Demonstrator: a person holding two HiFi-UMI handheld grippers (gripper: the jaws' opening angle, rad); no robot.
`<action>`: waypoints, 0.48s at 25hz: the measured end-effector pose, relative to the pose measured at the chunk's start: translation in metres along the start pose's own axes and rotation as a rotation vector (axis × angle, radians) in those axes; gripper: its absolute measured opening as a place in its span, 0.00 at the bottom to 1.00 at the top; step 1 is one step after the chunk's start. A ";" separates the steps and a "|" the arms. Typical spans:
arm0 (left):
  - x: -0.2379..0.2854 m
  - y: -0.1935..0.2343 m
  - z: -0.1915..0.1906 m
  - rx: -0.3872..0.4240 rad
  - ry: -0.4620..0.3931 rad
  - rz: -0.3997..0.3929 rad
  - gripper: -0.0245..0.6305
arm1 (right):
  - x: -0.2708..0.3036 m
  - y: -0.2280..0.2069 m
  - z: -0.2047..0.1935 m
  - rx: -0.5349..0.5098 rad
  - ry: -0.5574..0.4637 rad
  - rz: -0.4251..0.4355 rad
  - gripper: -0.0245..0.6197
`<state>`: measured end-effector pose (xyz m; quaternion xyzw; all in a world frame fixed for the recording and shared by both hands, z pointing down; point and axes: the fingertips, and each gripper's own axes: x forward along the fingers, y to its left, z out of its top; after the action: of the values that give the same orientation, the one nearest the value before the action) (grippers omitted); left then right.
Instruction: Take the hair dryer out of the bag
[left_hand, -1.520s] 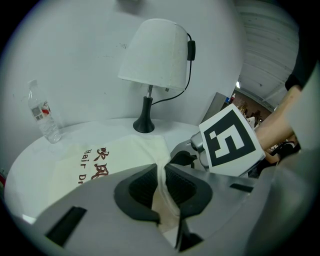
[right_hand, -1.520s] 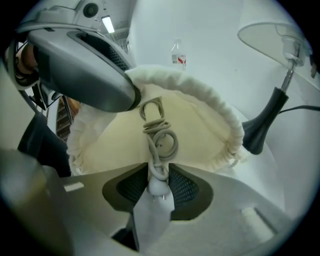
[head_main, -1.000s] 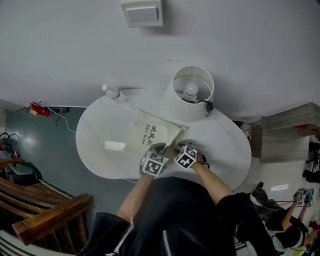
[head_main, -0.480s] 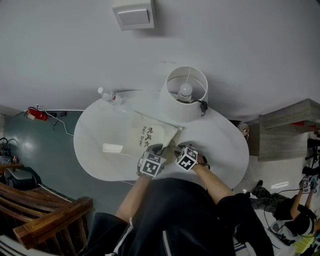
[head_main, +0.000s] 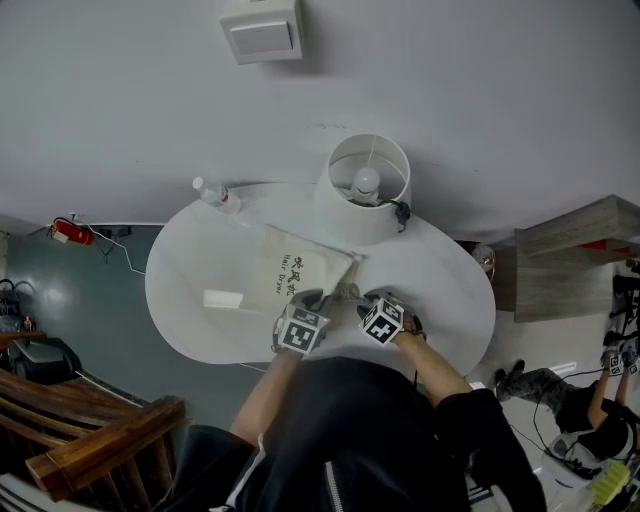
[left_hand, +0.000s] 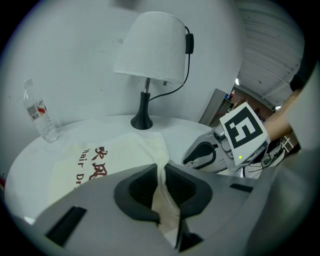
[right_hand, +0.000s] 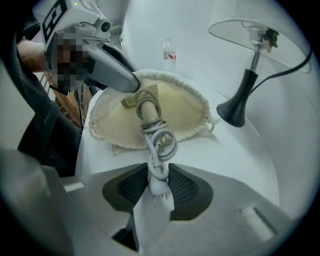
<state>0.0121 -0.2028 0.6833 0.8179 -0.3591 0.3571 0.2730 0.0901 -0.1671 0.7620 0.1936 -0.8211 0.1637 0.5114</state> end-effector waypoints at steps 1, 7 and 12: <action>0.000 0.000 0.000 0.000 0.000 0.001 0.11 | -0.001 -0.001 -0.003 0.001 0.002 -0.002 0.23; 0.001 -0.001 -0.002 0.002 0.006 -0.001 0.11 | -0.006 -0.003 -0.014 0.009 0.005 -0.009 0.23; 0.001 -0.002 -0.002 0.004 0.009 -0.001 0.11 | -0.012 -0.004 -0.024 0.010 0.006 -0.011 0.23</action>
<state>0.0134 -0.2005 0.6849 0.8169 -0.3568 0.3615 0.2734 0.1149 -0.1576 0.7619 0.1999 -0.8178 0.1656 0.5136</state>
